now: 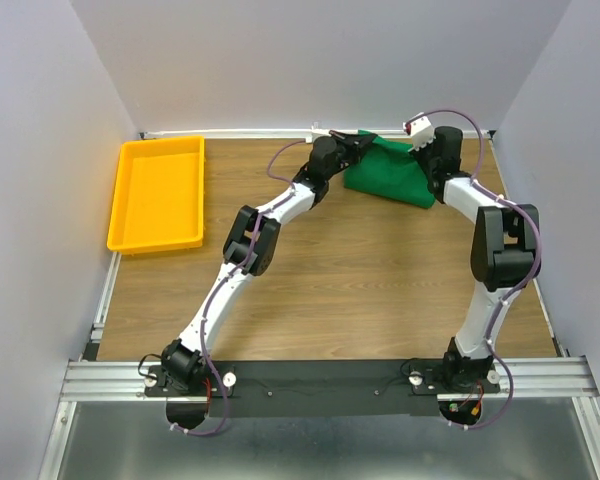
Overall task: Fold and stack the t-shirts
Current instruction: Fold the tshirt, then neatly place the folded tshirt to the corner
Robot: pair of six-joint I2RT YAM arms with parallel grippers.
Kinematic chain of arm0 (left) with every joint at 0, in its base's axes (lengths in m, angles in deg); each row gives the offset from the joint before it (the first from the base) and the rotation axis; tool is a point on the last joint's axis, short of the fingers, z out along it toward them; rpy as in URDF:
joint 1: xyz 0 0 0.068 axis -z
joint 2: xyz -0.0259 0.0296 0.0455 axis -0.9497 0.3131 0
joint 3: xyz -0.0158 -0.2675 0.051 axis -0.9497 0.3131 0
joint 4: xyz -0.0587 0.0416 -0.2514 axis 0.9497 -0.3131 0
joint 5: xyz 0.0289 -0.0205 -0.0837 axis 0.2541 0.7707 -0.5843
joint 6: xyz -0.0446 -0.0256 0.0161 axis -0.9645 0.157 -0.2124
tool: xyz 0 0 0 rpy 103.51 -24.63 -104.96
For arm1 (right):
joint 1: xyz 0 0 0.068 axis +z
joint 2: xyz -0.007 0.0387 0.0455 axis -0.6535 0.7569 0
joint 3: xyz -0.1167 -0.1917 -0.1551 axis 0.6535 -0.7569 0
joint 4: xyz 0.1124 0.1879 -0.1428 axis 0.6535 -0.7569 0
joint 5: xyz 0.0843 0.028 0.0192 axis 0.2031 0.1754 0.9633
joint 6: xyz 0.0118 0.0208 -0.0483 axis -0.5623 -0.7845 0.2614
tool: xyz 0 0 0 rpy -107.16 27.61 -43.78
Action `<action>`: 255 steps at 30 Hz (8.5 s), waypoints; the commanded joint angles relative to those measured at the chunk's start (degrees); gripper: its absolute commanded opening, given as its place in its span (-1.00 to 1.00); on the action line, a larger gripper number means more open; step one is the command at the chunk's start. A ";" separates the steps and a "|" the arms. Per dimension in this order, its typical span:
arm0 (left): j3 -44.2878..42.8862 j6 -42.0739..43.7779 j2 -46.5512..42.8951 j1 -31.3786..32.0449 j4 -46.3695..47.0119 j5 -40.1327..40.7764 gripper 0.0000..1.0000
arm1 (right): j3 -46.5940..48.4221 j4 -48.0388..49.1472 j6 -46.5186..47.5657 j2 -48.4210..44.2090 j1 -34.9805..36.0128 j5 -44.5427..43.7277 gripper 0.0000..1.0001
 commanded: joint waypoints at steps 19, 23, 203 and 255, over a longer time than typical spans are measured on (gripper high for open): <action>-8.35 -4.11 6.31 -0.79 4.37 10.15 -1.00 | 0.31 22.61 -1.78 7.45 -0.43 -7.59 -0.99; -9.76 -4.55 7.27 -0.52 4.90 13.75 -1.00 | 1.19 24.56 -1.43 9.91 -0.52 -8.48 -0.99; 95.62 49.42 -68.50 18.37 9.29 -13.39 -0.60 | -1.01 -29.14 -26.74 1.47 -2.98 48.65 0.34; 115.65 53.46 -131.17 16.88 -20.57 20.95 0.78 | -5.40 -47.23 -13.21 4.29 -6.59 51.72 0.42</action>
